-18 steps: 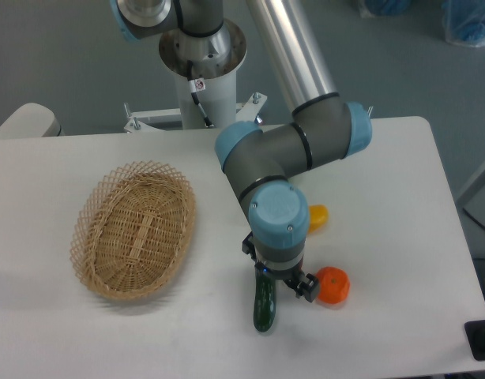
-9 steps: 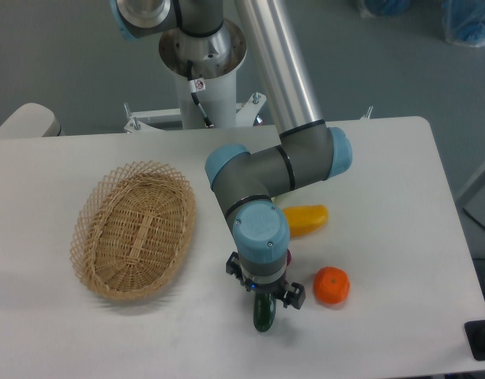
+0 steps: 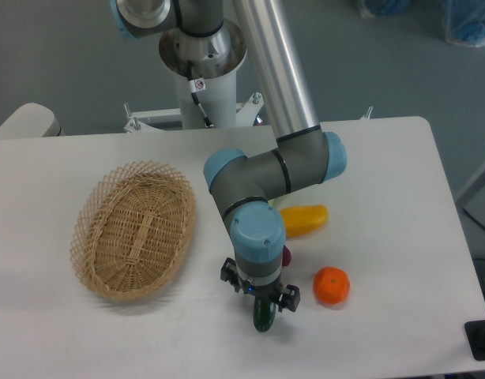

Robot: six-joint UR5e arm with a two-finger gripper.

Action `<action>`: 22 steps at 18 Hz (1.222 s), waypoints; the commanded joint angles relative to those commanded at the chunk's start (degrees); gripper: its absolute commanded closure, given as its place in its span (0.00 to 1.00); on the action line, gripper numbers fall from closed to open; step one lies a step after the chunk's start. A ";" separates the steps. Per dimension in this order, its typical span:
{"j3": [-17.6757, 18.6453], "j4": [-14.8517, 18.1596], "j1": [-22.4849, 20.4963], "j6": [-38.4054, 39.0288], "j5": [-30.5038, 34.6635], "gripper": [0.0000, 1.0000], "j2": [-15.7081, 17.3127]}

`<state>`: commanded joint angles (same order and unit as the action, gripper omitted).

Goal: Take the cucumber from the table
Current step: 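Lower the gripper onto the cucumber and close the fingers around it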

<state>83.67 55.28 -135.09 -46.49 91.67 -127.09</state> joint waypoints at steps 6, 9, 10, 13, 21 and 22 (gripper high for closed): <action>-0.09 -0.44 -0.09 0.70 0.09 0.00 -0.44; -0.44 -0.53 -0.09 0.88 0.17 0.00 -0.88; -0.79 -0.53 -0.09 1.23 0.26 0.00 -1.05; -0.62 -1.05 -0.09 4.30 0.61 0.00 -1.76; 0.00 -1.85 0.00 4.48 0.62 0.22 -1.85; -0.09 -1.85 0.00 4.48 0.62 0.32 -1.85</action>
<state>83.58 53.44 -135.09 -42.01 92.29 -128.94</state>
